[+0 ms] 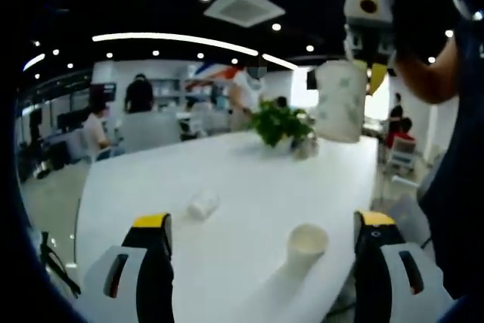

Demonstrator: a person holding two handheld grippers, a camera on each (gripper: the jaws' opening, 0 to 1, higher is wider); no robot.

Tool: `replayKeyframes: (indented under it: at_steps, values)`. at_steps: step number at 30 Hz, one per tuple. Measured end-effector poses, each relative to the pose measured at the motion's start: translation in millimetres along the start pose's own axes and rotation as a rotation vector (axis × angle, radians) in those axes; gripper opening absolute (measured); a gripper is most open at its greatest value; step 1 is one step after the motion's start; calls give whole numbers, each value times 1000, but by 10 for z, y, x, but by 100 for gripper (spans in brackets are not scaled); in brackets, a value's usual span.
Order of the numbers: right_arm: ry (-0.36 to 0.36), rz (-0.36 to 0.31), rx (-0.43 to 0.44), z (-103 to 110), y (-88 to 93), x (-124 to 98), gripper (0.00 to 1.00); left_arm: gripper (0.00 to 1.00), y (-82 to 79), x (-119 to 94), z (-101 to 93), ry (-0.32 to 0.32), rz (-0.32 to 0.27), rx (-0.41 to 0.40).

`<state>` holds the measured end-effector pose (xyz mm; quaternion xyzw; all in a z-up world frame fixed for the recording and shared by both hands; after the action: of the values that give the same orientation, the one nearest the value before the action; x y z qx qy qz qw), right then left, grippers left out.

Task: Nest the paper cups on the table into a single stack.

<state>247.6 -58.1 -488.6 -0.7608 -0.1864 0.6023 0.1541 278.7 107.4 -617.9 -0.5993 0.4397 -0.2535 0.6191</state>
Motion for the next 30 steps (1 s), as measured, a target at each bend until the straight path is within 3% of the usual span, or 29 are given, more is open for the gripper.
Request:
replayKeyframes:
  at_steps: [6,11,22,30]
  values:
    - [-9,133,-33,18,-11,38,0,98,46,-48,55,-14,9,-2]
    - [9,201,-59,-3,-43,72,0,98,52,-86,102,-24,17,2]
    - [27,215,-62,-68,-146,54,0,98,71,-94,124,-35,18,-2]
    - [23,228,-46,-64,-97,105,0,98,80,-98,127,-38,22,0]
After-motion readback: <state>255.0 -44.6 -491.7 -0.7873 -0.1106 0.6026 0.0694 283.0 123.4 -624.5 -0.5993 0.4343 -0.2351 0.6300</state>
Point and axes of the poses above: the point that each gripper's makers call its tool centre point, and the gripper's own axes: x roughly forward along the fingers, z roughly to its left, y roughly out of its underside, the point moved 4 cm from there along -x, roughly backward along the fingers, and after that the axes turned 10 degrees about y, right-handed, at the moved point
